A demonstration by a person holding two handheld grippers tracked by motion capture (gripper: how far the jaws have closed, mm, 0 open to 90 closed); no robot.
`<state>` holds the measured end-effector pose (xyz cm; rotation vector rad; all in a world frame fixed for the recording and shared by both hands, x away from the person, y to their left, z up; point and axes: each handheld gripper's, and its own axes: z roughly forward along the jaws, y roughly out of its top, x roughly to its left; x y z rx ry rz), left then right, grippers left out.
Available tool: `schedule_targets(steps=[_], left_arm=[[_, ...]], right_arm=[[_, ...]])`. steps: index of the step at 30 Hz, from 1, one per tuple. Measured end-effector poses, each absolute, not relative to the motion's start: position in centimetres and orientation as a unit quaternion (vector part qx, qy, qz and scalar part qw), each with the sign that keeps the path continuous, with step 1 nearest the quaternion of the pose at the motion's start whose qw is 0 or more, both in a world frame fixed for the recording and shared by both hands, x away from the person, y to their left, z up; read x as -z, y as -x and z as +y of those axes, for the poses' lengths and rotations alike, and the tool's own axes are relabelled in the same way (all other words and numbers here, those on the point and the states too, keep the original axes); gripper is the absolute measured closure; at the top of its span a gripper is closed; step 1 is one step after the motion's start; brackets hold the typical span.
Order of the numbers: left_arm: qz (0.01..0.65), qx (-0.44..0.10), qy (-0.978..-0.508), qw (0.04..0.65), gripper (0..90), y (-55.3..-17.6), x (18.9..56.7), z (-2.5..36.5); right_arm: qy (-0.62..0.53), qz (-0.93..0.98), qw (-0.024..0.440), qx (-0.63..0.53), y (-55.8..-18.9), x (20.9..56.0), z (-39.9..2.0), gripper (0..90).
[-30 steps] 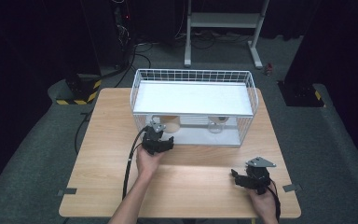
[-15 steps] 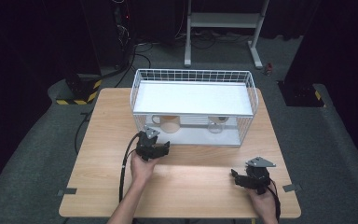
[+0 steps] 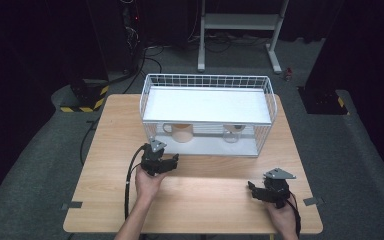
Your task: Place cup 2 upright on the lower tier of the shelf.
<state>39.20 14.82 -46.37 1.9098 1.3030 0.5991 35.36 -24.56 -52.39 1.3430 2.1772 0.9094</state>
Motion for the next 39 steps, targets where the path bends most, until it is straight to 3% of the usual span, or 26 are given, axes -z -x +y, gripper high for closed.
schedule_targets(steps=[23,34,39], left_arm=[[0.523,-0.234,-0.731,0.371,29.3,-34.8,49.1,17.1],[0.539,-0.249,-0.735,0.328,27.7,-33.9,52.8,18.4],[0.541,-0.247,-0.736,0.325,25.1,-34.1,52.8,18.4]], right_arm=[[-0.483,0.784,0.211,-0.327,-35.4,52.4,-24.6,22.7],[-0.483,0.784,0.211,-0.327,-35.4,52.4,-24.6,22.7],[-0.482,0.785,0.212,-0.327,-35.4,52.4,-24.6,22.7]])
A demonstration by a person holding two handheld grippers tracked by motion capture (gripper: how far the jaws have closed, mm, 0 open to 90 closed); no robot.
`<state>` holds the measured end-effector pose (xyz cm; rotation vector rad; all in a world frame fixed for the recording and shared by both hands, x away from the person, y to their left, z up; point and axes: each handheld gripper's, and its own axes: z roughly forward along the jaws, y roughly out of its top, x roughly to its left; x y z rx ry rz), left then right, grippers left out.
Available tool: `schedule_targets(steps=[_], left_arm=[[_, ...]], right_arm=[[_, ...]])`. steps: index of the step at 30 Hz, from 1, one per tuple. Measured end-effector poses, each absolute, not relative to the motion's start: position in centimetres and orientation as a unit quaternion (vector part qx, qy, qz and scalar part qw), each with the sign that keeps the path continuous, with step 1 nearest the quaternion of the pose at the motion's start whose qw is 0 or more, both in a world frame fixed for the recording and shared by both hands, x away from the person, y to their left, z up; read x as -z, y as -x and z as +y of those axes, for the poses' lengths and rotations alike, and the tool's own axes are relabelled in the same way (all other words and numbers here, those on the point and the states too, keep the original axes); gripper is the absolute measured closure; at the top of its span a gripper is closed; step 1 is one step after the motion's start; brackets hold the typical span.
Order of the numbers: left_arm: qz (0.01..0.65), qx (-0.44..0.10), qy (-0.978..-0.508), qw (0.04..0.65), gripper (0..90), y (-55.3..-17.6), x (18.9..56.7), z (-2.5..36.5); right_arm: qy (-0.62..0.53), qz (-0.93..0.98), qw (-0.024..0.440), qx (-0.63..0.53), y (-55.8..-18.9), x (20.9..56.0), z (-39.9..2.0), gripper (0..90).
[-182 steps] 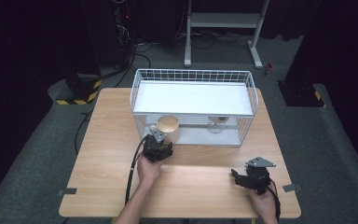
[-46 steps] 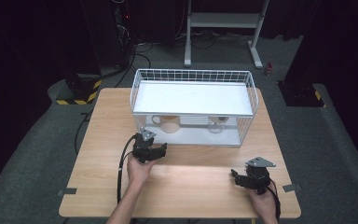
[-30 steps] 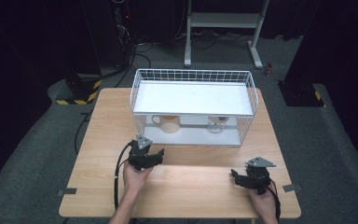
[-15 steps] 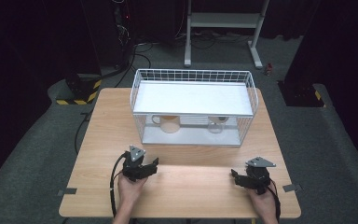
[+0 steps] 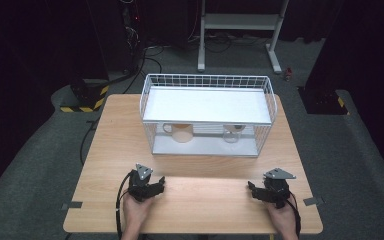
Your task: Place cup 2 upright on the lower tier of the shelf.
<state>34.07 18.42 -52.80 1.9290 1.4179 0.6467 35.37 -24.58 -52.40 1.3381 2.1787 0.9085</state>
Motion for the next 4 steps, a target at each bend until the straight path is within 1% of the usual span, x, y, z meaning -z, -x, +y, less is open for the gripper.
schedule_targets(steps=[4], left_arm=[[0.54,-0.245,-0.736,0.326,24.3,-34.11,52.81,18.36]], right_arm=[[-0.483,0.784,0.212,-0.327,-35.36,52.39,-24.57,22.7]])
